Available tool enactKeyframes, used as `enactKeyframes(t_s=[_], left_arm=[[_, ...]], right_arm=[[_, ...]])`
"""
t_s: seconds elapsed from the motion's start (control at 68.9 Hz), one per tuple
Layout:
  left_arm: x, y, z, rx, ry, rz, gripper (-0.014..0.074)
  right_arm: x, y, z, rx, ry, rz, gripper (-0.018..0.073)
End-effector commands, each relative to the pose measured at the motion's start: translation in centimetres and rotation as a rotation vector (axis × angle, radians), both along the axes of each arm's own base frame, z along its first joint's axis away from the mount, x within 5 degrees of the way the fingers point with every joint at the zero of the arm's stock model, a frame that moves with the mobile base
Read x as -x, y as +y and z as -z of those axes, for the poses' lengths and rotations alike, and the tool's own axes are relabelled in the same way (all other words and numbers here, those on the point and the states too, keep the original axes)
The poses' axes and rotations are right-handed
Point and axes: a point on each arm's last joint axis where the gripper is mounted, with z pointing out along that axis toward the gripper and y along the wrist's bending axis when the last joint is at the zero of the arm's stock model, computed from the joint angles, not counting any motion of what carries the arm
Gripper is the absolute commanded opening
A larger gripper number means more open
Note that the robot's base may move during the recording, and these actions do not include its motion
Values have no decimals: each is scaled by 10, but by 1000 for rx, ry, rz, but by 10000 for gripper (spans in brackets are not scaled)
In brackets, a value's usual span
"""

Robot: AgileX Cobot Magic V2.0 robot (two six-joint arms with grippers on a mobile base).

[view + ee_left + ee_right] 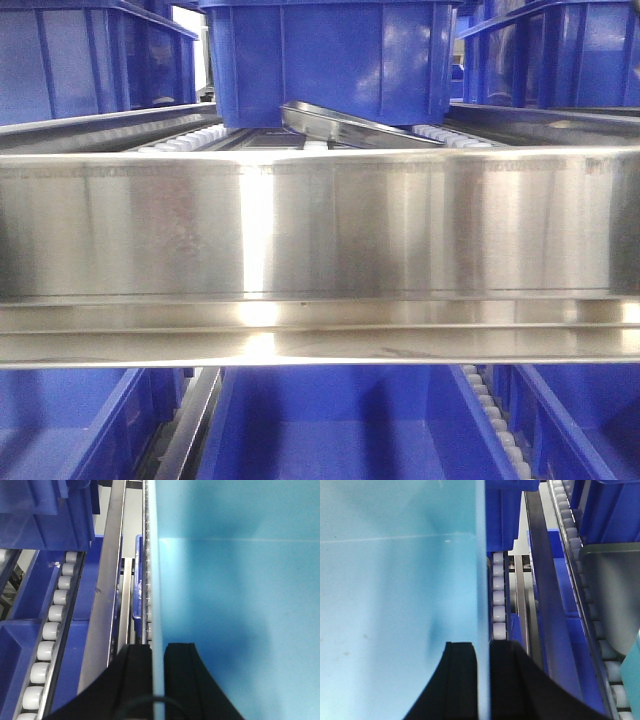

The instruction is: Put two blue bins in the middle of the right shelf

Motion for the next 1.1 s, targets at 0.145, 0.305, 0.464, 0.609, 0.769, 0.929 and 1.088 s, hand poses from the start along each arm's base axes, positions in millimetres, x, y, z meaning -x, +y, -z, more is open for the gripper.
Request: enactKeyframes(t_s=[0.145,0.305,0.464,0.609,0.769,0.929,1.088], left_arm=[[6,6,-15,-23,-94,-16,-111],[8,6,-21,-53,-156,-14,-111],[13,2,-29,-74,-219,4,-111],[12,5,-33,-67,-280,-39,-111],[12,5,-35,-60,-322,-31,-111],[12,4,-37,-55,-343,-19,-111],[11,5,-37,-58,-343,-23,-111]], right_arm=[[2,-8,-11,28,-72,28,-162],[0,-13,-14,108,-124,69,-162],[1,-10,-17,118,-169,57,-162],[4,-8,-26,106,-248,35,-162],[2,-7,-30,105,-289,29,-162],[2,-6,-31,97,-311,20,-162],[2,-6,-31,97,-311,20,-162]])
